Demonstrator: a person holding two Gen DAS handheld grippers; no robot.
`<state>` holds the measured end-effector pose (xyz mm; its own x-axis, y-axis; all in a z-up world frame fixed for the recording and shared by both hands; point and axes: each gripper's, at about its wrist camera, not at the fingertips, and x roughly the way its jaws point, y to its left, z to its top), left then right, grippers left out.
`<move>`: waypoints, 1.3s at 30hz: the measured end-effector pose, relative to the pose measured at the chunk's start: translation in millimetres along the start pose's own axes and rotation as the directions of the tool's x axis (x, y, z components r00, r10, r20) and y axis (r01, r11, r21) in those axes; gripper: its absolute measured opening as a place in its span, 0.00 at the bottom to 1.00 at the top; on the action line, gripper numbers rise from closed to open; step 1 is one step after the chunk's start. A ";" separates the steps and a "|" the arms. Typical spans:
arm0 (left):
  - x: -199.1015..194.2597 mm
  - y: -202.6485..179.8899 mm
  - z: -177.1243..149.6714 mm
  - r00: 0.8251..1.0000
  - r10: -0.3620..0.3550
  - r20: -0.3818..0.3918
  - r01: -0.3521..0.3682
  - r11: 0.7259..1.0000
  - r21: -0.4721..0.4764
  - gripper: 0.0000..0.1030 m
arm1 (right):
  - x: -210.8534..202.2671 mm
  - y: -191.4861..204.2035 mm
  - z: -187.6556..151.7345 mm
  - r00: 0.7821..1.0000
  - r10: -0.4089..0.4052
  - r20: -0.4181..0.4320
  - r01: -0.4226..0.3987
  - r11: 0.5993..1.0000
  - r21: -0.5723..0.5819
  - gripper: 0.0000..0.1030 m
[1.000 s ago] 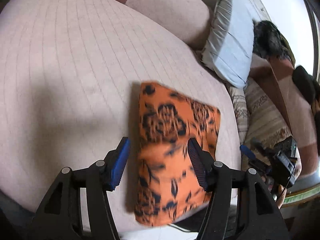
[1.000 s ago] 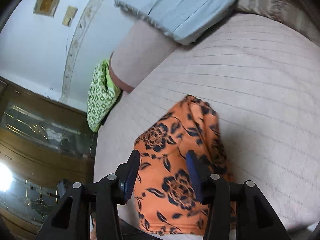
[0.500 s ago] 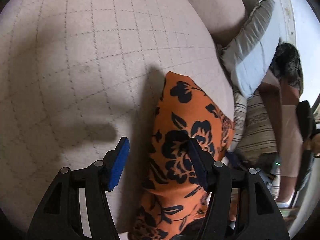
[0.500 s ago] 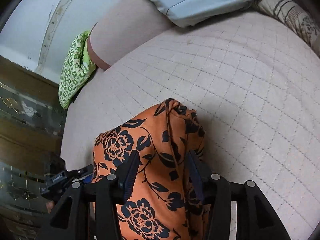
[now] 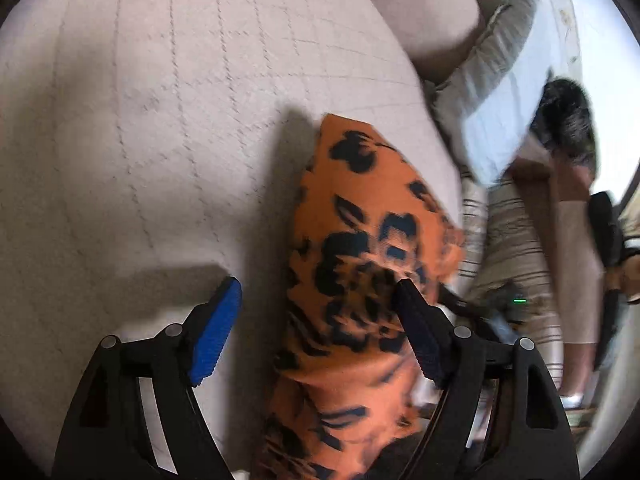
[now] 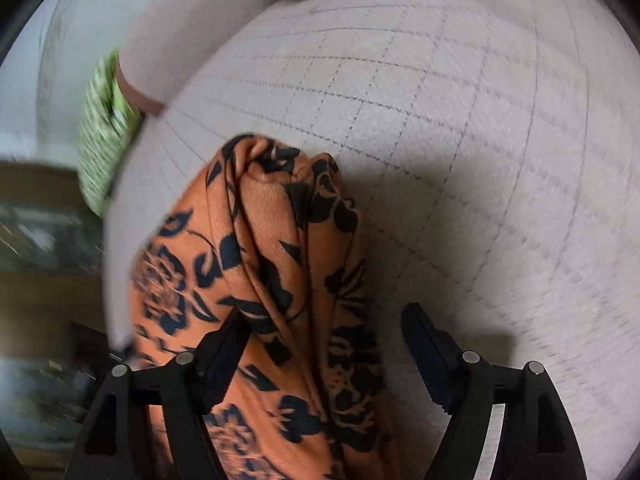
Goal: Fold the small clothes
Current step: 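Grasp the folded blouse end with both grippers and fold it again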
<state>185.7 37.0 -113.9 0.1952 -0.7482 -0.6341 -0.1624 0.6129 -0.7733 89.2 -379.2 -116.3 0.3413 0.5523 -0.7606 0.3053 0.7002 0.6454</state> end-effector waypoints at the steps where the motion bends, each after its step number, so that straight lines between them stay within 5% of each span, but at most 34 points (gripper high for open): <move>1: -0.7 0.1 -0.2 1.000 -0.025 -0.007 0.025 1.000 -0.005 0.77 | -0.5 -4.5 0.0 0.999 0.038 -0.002 -0.038 0.999 0.025 0.61; 4: -3.5 -7.8 -2.7 0.998 -0.067 -0.011 0.067 0.998 0.003 0.77 | -1.0 -13.3 -1.6 0.996 0.094 -0.008 -0.094 0.994 0.062 0.58; 7: 17.6 -17.9 -4.7 0.994 0.084 -0.064 -0.079 0.994 0.081 0.77 | 3.2 -8.5 -4.6 0.997 0.075 -0.015 -0.074 0.997 0.037 0.58; 9: 27.1 -17.0 -7.3 0.992 0.107 -0.073 -0.100 0.990 0.098 0.77 | 6.4 -5.1 -5.3 0.999 0.045 -0.019 -0.045 0.999 0.015 0.55; 10: 26.5 -18.7 -6.4 0.991 0.109 -0.076 -0.101 0.990 0.099 0.74 | 7.7 1.3 -7.1 0.999 0.037 -0.022 -0.037 0.999 0.009 0.53; 11: 24.2 -21.2 -4.4 0.992 0.099 -0.082 -0.091 0.991 0.099 0.48 | 9.1 2.3 -7.5 0.999 0.032 -0.029 -0.032 0.999 0.000 0.51; 14: 11.4 -26.4 -3.1 0.997 0.046 -0.056 -0.041 0.995 0.094 0.32 | 12.2 14.5 -10.8 0.998 0.042 -0.039 -0.043 0.999 -0.032 0.33; 16: -3.2 -36.5 -4.9 1.000 0.022 -0.006 -0.021 0.990 0.137 0.30 | 8.3 27.5 -11.8 0.998 0.055 -0.015 -0.056 0.996 -0.064 0.25; 21: -43.7 -50.3 10.4 0.990 -0.060 0.130 0.034 0.981 0.191 0.30 | 2.2 61.3 -6.9 0.978 0.201 0.057 -0.193 0.974 -0.118 0.23; 23: -39.3 -41.1 20.6 0.984 0.049 0.172 -0.079 0.982 0.171 0.41 | 16.6 60.8 -0.3 0.973 0.222 0.068 -0.219 0.974 -0.051 0.26; 26: -18.0 -24.6 25.1 0.961 0.233 0.147 -0.252 0.958 0.134 0.47 | 43.5 67.1 0.2 1.000 0.024 0.004 -0.024 0.999 -0.047 0.30; 27: -15.5 -20.6 25.0 0.971 0.205 0.121 -0.219 0.969 0.111 0.47 | 48.1 70.5 -3.6 1.000 -0.017 -0.008 0.016 0.998 -0.064 0.30; 31: -25.9 -28.8 15.7 0.972 0.191 0.134 -0.207 0.972 0.113 0.60 | 23.0 84.1 -15.9 0.998 -0.049 0.034 0.053 0.992 -0.114 0.30; 34: -32.1 -20.5 -5.4 0.964 0.224 0.143 -0.241 0.964 0.111 0.61 | 2.5 90.5 -34.6 0.999 0.026 0.024 -0.021 0.987 -0.160 0.36; 39: -11.6 -18.4 -25.6 0.961 0.269 0.067 -0.277 0.947 0.160 0.61 | 29.8 93.9 -63.5 0.995 -0.077 -0.058 0.064 0.975 -0.211 0.36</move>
<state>161.7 27.9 -92.3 0.2087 -0.5368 -0.8175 -0.0527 0.8285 -0.5575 71.7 -268.3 -82.7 0.2648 0.5215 -0.8111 0.1320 0.8136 0.5662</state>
